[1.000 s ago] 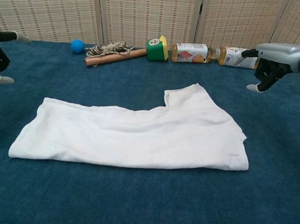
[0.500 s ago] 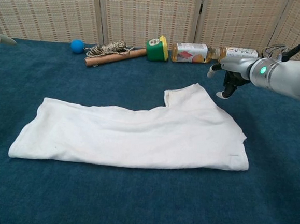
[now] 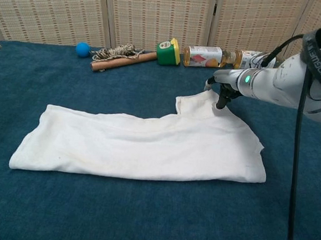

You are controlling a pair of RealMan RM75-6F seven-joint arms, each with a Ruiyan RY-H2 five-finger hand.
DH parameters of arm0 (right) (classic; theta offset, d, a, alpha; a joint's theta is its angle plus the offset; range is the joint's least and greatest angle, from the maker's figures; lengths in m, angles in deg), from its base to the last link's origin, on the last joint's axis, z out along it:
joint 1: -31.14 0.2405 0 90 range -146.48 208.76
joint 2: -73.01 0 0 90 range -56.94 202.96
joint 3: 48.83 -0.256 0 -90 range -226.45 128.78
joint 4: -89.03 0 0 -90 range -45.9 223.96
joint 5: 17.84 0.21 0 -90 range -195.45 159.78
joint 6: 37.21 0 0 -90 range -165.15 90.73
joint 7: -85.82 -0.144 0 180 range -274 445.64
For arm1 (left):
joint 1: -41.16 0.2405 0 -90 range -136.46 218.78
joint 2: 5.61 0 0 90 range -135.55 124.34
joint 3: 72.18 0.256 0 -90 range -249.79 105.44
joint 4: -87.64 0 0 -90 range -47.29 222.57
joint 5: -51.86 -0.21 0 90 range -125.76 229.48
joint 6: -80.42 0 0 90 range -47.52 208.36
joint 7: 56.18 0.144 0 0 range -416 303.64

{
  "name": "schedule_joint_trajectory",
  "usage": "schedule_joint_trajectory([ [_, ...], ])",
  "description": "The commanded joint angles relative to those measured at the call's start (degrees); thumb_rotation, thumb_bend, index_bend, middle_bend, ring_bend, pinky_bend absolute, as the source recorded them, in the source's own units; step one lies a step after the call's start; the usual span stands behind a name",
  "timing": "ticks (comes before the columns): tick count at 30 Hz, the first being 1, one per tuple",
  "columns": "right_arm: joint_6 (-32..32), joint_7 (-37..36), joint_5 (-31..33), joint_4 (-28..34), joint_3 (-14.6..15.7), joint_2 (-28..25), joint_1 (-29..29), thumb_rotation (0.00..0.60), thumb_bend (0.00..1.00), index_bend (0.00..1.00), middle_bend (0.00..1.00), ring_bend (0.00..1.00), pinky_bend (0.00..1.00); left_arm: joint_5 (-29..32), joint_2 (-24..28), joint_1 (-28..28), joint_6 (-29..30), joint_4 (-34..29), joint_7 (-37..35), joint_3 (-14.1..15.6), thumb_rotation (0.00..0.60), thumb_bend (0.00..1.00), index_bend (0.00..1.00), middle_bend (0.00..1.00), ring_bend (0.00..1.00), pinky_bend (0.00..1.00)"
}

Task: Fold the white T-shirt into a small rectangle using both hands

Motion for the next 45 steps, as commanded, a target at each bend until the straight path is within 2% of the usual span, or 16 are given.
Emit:
schedule_joint_trajectory([
  [1,-1.5,0.0,0.8,-2.0,0.2,1.3,1.2,0.6,0.48,0.17,0.89,0.93,1.0,-0.6,0.3,0.4,0.3,-0.1,-0.5,0.0,0.6,0.35,0.0,0.8,0.74,0.93],
  [6,-2.5,-0.7,0.5,-4.3,0.4,2.6,1.9,0.6,0.47,0.21,0.89,0.93,1.0,-1.3,0.5,1.0,0.5,-0.1,-1.1,-0.1,0.6,0.35,0.0,0.8,0.74,0.93],
  [13,-2.2,-2.4,-1.3,-6.2,0.4,3.4,1.6,0.6,0.44,0.33,0.9,0.93,1.0,-2.2,0.4,1.4,0.6,0.0,-1.7,-0.2,0.6,0.35,0.0,0.8,0.74,0.93],
  [25,0.7,-8.5,-9.8,-5.1,-0.5,3.3,-1.2,0.6,0.46,0.54,0.93,0.95,1.0,-3.3,0.4,1.9,0.7,-0.3,-2.4,-0.7,0.6,0.35,0.0,0.8,0.74,0.93],
  [34,2.7,-13.0,-16.0,-5.1,-1.7,4.0,-2.7,0.6,0.49,0.59,0.93,0.96,1.0,-3.7,0.8,2.4,0.9,-0.7,-2.7,-0.9,0.6,0.35,0.0,0.8,0.74,0.93],
  [40,8.4,-17.0,-23.2,0.9,-1.6,1.7,-5.5,0.6,0.51,0.6,0.93,0.96,1.0,-4.4,1.3,3.0,1.4,-1.1,-3.0,-0.8,0.6,0.35,0.0,0.8,0.74,0.93],
  [45,16.4,-20.4,-31.1,10.4,0.3,-2.0,-10.2,0.6,0.51,0.61,0.94,0.96,1.0,-5.1,1.6,3.4,1.7,-1.3,-3.3,-0.5,0.6,0.35,0.0,0.8,0.74,0.93],
])
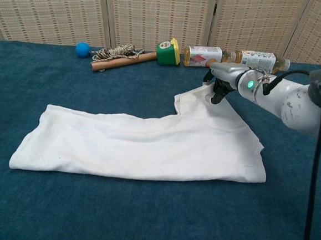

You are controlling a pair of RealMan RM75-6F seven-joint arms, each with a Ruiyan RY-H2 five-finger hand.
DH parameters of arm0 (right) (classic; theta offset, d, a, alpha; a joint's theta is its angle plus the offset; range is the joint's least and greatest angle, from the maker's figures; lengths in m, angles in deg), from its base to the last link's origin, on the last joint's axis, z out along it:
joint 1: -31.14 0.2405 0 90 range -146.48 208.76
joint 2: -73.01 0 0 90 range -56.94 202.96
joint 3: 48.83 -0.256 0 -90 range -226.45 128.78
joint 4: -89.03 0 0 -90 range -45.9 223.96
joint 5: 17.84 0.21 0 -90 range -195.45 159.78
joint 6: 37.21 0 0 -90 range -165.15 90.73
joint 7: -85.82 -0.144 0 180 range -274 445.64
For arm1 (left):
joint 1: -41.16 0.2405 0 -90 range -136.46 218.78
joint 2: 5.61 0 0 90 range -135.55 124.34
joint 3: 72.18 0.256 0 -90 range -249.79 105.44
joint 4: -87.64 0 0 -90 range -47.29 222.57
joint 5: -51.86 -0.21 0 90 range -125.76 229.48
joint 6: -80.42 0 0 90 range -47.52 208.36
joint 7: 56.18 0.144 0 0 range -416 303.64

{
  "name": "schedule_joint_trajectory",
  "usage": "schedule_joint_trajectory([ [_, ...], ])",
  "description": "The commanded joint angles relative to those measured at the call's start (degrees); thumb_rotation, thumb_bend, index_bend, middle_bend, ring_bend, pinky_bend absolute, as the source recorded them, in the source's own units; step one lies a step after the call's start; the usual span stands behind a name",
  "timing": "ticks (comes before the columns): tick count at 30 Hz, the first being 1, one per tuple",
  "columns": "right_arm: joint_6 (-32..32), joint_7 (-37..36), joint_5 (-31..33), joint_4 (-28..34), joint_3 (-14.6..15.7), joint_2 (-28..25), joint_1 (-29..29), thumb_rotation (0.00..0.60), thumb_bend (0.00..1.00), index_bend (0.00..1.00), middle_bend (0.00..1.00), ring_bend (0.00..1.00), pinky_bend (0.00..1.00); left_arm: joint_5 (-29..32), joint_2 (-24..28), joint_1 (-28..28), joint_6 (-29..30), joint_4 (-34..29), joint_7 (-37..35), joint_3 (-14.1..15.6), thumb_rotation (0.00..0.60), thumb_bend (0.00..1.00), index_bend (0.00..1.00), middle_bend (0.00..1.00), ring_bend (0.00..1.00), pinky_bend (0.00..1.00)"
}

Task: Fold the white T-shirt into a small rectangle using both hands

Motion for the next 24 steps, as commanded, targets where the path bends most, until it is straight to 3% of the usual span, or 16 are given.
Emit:
schedule_joint_trajectory([
  [1,6.7,-3.1,-6.7,7.7,1.9,-3.5,-4.4,0.6,0.51,0.61,0.94,0.96,1.0,-0.3,0.2,0.2,0.1,-0.1,-0.1,0.1,0.6,0.35,0.0,0.8,0.74,0.93],
  [8,14.0,-4.6,-15.9,17.0,6.7,-7.9,-10.4,0.6,0.5,0.61,0.94,0.96,1.0,-1.3,0.7,0.4,0.2,-0.8,-0.6,0.1,0.6,0.35,0.0,0.8,0.74,0.93],
  [16,18.0,-5.8,-24.1,17.6,10.9,-9.4,-14.3,0.6,0.5,0.61,0.94,0.96,1.0,-1.5,0.8,0.3,-0.7,-1.3,-0.5,0.4,0.6,0.35,0.0,0.8,0.74,0.93],
  [24,17.8,-6.9,-28.3,15.8,13.2,-9.2,-16.6,0.6,0.46,0.61,0.94,0.96,1.0,-1.2,0.7,0.1,-1.3,-1.3,-0.3,0.3,0.6,0.35,0.0,0.8,0.74,0.93],
])
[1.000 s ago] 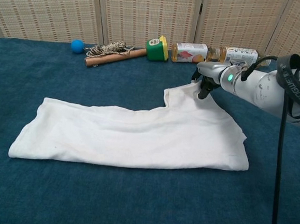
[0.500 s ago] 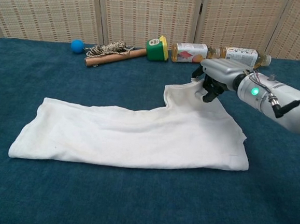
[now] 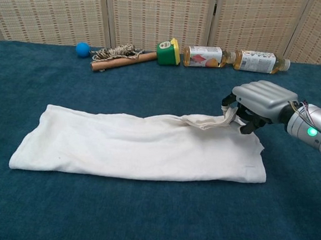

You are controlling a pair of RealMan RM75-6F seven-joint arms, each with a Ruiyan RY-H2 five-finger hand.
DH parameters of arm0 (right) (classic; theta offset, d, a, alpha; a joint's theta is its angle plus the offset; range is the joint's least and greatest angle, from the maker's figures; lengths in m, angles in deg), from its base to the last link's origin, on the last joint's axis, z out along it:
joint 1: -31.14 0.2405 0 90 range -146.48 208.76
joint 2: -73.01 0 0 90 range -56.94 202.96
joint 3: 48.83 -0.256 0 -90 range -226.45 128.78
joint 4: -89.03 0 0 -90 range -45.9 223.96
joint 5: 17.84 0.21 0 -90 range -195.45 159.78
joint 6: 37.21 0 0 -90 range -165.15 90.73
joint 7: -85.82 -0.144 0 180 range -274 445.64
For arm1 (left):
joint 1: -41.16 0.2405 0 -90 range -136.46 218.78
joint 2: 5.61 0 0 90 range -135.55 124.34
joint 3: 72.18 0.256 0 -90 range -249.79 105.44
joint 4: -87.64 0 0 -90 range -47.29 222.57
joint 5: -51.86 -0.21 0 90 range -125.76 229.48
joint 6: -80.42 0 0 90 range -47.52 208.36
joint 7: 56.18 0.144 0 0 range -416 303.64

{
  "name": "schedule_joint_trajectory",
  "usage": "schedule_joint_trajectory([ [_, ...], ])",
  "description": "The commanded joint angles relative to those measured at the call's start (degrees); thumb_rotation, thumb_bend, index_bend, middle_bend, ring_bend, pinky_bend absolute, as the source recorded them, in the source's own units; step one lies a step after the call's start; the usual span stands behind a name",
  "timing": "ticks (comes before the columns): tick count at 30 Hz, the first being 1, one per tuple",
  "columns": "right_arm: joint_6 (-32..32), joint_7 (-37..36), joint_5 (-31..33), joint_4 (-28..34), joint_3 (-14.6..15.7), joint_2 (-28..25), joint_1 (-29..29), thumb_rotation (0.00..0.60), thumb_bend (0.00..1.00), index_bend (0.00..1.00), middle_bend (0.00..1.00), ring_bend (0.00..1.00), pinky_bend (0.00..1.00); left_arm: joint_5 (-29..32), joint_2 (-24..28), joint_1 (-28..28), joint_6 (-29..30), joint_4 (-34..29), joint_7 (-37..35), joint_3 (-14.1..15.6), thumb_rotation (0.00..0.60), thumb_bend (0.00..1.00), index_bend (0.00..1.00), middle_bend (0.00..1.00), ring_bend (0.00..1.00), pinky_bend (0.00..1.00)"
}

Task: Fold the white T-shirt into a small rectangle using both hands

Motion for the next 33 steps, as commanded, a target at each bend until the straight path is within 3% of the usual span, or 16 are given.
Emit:
schedule_joint_trajectory([
  [1,0.2,-0.3,-1.4,-0.3,0.6,0.0,-0.7,0.6,0.45,0.6,0.94,0.96,1.0,0.0,0.1,0.0,-0.1,0.0,0.1,0.0,0.6,0.35,0.0,0.8,0.74,0.93],
  [12,-2.3,3.0,-2.5,7.1,2.0,-5.1,-2.9,0.6,0.38,0.07,0.92,0.96,1.0,0.1,0.3,-0.1,-0.2,-0.1,0.4,-0.2,0.6,0.35,0.0,0.8,0.74,0.93],
  [14,-3.2,4.5,-1.5,9.4,1.9,-6.6,-3.1,0.6,0.37,0.02,0.92,0.95,1.0,0.0,0.4,-0.3,-0.3,0.0,0.7,-0.3,0.6,0.35,0.0,0.8,0.74,0.93],
  [21,-4.5,8.9,1.9,18.9,1.3,-12.5,-4.0,0.6,0.37,0.0,0.92,0.95,1.0,-0.2,0.8,-0.9,-1.4,0.8,1.5,-0.2,0.6,0.35,0.0,0.8,0.74,0.93],
  [25,-1.1,9.8,1.1,24.9,0.1,-16.8,-5.0,0.6,0.37,0.0,0.92,0.94,1.0,-1.9,0.4,-1.2,-1.2,2.5,1.8,0.2,0.6,0.35,0.0,0.8,0.73,0.93],
  [30,3.5,10.4,-0.7,31.6,-1.6,-22.3,-6.4,0.6,0.37,0.0,0.92,0.94,1.0,-11.4,-0.8,-3.4,-2.8,9.5,1.0,3.1,0.6,0.35,0.01,0.79,0.73,0.93],
  [33,5.5,10.7,-1.7,34.6,-2.2,-25.5,-7.2,0.6,0.37,0.0,0.92,0.94,1.0,-17.3,-3.8,-4.6,-1.1,15.6,-0.9,4.2,0.6,0.34,0.08,0.79,0.73,0.93],
])
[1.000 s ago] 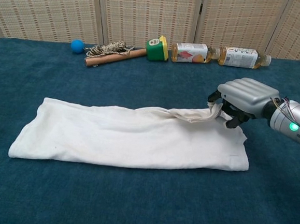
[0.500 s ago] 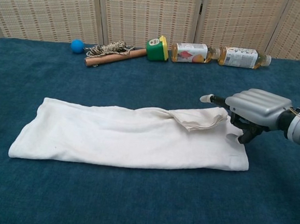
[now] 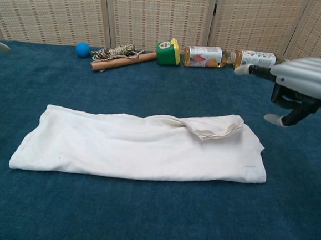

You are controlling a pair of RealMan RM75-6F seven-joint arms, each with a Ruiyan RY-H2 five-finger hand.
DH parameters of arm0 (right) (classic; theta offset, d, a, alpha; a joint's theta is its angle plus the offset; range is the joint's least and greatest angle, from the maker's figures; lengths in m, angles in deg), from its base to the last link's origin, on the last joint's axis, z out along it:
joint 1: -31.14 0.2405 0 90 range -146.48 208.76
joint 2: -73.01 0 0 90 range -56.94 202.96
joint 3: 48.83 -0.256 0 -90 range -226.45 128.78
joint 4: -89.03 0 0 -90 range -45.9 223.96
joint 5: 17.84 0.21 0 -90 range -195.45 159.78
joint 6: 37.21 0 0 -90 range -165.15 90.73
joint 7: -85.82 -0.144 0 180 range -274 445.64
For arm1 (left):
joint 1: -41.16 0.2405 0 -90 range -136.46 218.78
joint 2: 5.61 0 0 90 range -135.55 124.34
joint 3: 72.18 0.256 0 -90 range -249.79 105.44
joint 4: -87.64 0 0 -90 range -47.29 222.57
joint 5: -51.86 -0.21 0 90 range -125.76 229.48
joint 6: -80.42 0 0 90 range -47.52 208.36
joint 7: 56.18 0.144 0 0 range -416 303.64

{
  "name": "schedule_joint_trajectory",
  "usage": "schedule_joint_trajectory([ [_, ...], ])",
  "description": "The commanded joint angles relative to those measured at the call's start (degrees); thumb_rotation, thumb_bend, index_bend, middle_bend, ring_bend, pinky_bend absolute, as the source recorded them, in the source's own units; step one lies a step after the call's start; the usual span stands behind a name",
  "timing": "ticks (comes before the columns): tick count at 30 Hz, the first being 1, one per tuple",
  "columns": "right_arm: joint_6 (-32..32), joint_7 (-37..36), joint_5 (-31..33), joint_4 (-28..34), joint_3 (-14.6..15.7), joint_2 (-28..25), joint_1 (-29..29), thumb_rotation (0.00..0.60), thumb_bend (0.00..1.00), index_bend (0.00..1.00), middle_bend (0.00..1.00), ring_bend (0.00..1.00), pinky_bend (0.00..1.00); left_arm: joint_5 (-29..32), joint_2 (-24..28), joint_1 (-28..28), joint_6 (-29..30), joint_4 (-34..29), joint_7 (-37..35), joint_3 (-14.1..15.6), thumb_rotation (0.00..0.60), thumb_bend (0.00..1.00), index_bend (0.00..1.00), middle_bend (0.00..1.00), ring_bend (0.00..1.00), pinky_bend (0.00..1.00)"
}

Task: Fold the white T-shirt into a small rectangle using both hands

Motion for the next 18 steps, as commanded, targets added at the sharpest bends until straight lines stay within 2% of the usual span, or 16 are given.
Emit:
schedule_joint_trajectory([
  [1,3.0,0.7,-1.6,3.8,-1.1,-4.1,-1.6,0.6,0.37,0.0,0.92,0.94,1.0,-9.5,-4.6,-2.3,2.0,10.1,-3.5,2.4,0.6,0.32,0.11,0.79,0.73,0.93],
  [6,5.1,0.2,-2.4,6.7,-0.8,-7.5,-3.6,0.6,0.37,0.0,0.92,0.94,1.0,-18.1,-11.8,-4.4,8.0,24.1,-9.2,4.1,0.6,0.22,0.28,0.79,0.73,0.92],
  [9,6.2,-0.1,-2.9,7.5,-0.4,-8.7,-4.9,0.6,0.36,0.0,0.92,0.94,1.0,-21.9,-16.2,-5.8,11.2,32.5,-12.7,5.2,0.6,0.2,0.34,0.8,0.73,0.92],
  [13,6.8,-0.2,-3.2,8.3,0.5,-9.9,-6.5,0.6,0.36,0.0,0.92,0.94,1.0,-25.6,-20.5,-7.9,13.4,41.7,-15.1,7.2,0.6,0.2,0.36,0.8,0.73,0.92],
  [18,7.8,-0.6,-3.8,9.0,1.1,-11.0,-8.3,0.6,0.36,0.0,0.92,0.94,1.0,-27.3,-24.6,-9.4,14.5,48.8,-16.5,8.9,0.6,0.2,0.37,0.8,0.73,0.92],
])
